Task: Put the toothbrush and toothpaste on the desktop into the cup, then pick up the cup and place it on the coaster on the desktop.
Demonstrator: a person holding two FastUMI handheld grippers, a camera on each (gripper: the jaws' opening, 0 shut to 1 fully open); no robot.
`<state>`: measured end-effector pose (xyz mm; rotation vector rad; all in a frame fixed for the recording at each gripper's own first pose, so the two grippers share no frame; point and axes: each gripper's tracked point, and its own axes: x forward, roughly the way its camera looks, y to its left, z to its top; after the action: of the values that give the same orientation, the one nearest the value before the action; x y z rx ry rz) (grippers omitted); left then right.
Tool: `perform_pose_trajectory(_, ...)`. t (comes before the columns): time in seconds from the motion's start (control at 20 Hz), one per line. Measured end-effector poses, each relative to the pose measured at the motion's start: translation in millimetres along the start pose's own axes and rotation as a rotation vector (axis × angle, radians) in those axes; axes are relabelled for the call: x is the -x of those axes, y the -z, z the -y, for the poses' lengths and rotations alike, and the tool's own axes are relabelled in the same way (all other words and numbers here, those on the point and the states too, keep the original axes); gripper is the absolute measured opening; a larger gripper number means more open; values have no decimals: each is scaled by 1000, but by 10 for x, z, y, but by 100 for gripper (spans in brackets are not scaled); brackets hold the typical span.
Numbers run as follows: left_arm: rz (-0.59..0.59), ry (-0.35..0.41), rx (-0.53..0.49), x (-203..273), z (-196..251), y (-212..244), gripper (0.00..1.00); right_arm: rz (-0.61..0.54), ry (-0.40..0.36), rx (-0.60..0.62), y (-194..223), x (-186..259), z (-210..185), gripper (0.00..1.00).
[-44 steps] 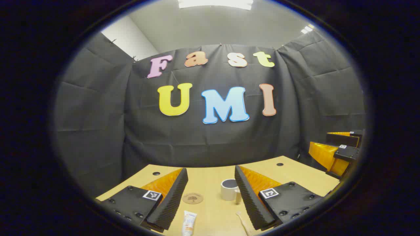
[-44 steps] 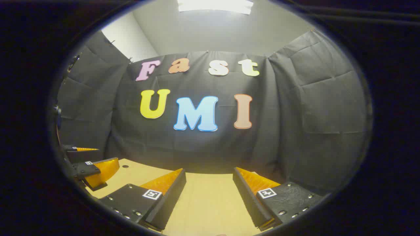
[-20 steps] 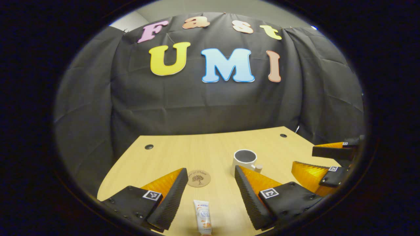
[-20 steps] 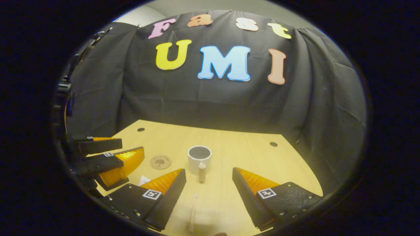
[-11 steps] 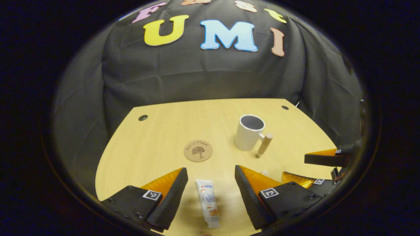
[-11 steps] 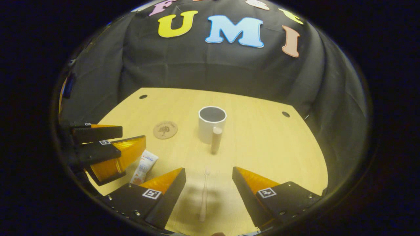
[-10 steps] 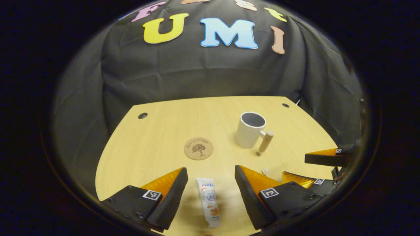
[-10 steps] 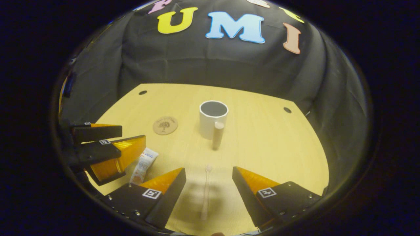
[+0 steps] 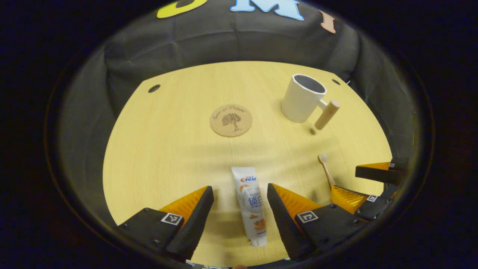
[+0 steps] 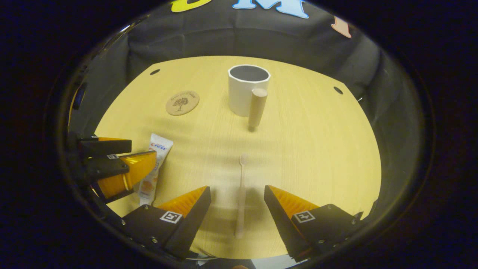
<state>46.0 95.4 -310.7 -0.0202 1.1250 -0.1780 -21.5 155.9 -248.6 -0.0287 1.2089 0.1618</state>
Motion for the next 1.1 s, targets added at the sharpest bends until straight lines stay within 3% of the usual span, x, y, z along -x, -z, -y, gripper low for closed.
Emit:
perform_pose_trajectory(0.35, -123, 39, 10, -218, 159, 242, 95, -159, -24, 1, 238, -194, -17, 94)
perform_pose_trajectory(0.5, -157, 40, 21, -260, 158, 309, 95, -219, -37, 2, 305, -247, -17, 84)
perform_pose_trajectory(0.55, -174, 40, 32, -260, 168, 339, 95, -241, -46, -1, 327, -253, -28, 75)
perform_pose_trajectory(0.65, -175, 38, 21, -270, 173, 333, 95, -261, -43, 10, 359, -283, -16, 73)
perform_pose_trajectory(0.75, -186, 13, 10, -288, 138, 344, 80, -277, -40, 9, 362, -289, -20, 65)
perform_pose_trajectory(0.8, -187, 4, 6, -290, 115, 350, 75, -291, -42, 7, 374, -270, -20, 48)
perform_pose_trajectory(0.85, -185, -1, 10, -290, 104, 331, 67, -294, -46, 11, 368, -295, -21, 44)
perform_pose_trajectory(0.9, -186, -6, 17, -289, 84, 345, 59, -298, -37, 17, 364, -295, 20, 47)
perform_pose_trajectory(0.95, -189, -9, 19, -282, 72, 360, 57, -308, -42, 9, 372, -294, 10, 23)
perform_pose_trajectory(1.0, -189, -10, 19, -278, 69, 361, 49, -313, -49, 12, 364, -275, 11, 23)
perform_pose_trajectory(1.05, -187, -13, 13, -288, 59, 365, 50, -318, -53, 23, 377, -281, 10, 23)
perform_pose_trajectory(1.1, -191, -14, 15, -280, 65, 362, 45, -324, -59, 21, 319, -117, 13, 15)
